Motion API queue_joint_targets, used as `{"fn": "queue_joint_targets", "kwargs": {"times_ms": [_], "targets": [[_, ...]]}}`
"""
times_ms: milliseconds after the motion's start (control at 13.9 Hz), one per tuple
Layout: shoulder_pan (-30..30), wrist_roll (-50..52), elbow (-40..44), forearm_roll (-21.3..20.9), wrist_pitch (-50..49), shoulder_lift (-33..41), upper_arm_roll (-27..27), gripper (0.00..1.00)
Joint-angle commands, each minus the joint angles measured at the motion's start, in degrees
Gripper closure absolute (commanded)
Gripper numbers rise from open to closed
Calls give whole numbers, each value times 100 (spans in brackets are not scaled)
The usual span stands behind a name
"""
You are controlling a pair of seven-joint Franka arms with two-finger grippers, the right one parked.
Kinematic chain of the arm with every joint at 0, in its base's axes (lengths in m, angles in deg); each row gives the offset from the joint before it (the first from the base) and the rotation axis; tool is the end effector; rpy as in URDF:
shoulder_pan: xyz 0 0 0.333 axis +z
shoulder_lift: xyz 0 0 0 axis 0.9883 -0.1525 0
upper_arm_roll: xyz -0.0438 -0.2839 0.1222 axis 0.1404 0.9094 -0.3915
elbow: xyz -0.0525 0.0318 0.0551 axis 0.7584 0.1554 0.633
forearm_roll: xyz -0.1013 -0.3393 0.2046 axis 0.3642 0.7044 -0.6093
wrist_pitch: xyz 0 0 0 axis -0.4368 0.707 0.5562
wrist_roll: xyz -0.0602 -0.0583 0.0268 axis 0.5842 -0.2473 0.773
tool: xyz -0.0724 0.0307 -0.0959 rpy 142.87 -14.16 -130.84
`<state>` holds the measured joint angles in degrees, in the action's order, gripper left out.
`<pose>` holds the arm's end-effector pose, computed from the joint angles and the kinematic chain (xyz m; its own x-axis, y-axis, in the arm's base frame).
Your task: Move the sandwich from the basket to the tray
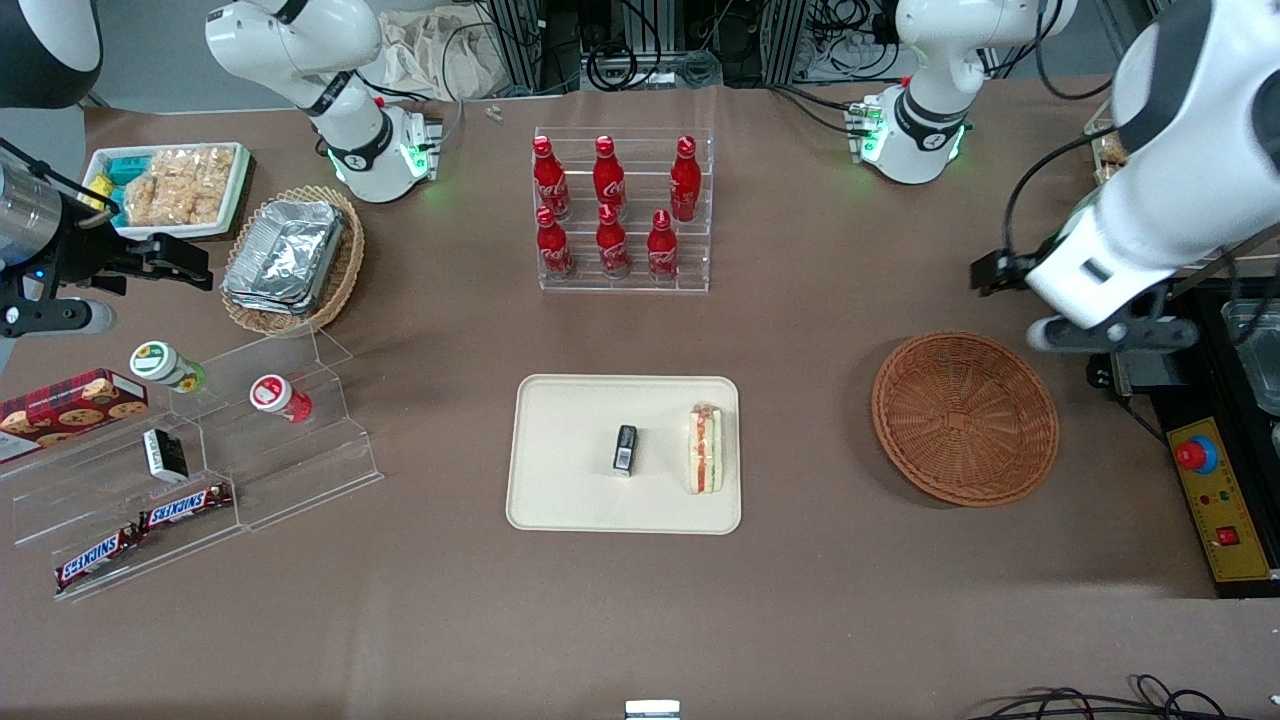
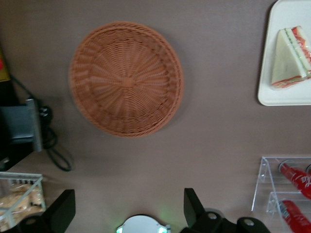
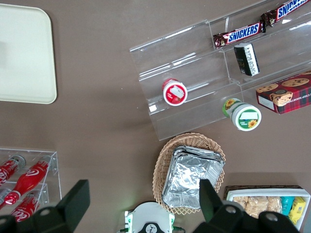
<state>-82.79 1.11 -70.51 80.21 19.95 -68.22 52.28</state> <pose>0.5533 -0.0951 0.5666 0.9874 -0.0506 -0.1499 -0.0595 -0.9967 -0.0554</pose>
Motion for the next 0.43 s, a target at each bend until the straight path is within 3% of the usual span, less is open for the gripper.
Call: {"fn": "queue_joint_targets", "kwargs": {"times_ms": [0, 361], "targets": [[-922, -171, -832, 36, 49, 934, -1011, 0], [-916, -540, -52, 79, -29, 488, -1022, 0]]}}
